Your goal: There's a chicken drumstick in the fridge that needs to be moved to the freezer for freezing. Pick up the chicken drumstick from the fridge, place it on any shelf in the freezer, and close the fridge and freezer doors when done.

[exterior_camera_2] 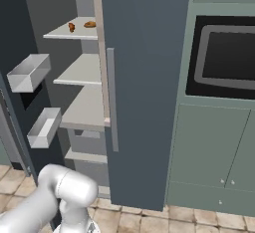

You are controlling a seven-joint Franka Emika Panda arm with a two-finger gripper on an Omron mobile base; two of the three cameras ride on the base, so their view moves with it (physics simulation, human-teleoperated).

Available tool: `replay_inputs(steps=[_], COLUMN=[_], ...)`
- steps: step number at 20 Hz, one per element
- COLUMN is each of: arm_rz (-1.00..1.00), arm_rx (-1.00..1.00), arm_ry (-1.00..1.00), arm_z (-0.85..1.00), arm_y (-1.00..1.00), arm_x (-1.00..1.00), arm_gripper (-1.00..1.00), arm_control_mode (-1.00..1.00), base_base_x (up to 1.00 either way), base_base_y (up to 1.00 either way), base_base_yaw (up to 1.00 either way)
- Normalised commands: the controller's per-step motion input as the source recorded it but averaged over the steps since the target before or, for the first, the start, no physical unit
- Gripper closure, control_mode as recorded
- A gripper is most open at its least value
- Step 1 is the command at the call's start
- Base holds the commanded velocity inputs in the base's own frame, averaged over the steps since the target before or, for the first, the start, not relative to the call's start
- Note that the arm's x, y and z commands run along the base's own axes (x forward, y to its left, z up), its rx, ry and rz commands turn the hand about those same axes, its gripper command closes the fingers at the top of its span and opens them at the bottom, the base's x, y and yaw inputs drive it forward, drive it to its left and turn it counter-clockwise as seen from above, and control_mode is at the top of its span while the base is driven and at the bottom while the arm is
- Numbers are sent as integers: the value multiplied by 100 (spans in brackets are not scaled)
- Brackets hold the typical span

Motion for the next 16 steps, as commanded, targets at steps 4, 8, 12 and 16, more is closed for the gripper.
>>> replay_inputs(steps=[4,8,12,16], arm_rz=[-3,-7,-16,-18], arm_rx=[0,0,0,0], arm_ry=[-1,-5,-5,-6], arm_z=[-9,0,0,0], arm_y=[20,-5,-16,-27], arm_x=[21,19,19,21], arm_gripper=[-100,-100,-100,-100], arm_control_mode=[-100,-100,-100,-100], base_base_x=[0,0,0,0], base_base_y=[0,0,0,0], base_base_yaw=[0,0,0,0])
